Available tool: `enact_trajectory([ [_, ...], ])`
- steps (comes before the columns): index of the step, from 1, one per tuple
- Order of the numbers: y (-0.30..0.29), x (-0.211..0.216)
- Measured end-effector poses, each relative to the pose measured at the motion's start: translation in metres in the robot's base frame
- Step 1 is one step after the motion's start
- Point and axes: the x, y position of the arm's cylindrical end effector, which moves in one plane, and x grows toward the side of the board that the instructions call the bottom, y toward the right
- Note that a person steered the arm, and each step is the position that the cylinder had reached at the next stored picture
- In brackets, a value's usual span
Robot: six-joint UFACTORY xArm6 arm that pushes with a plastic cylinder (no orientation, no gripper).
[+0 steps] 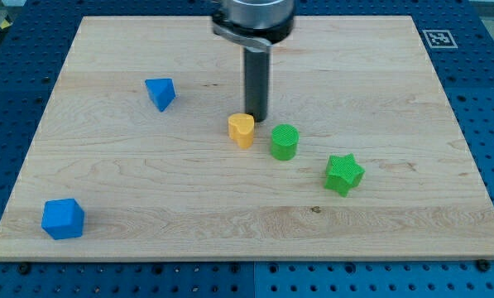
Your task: Move the blue triangle towards center left
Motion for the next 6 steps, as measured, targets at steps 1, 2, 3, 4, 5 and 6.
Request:
enact_trajectory([
  [1,0.015,0.001],
  [2,-0.026,0.003],
  [3,-0.03,0.003],
  [4,-0.063,-0.01],
  [5,-0.088,-0.019],
  [6,-0.131,-0.03],
])
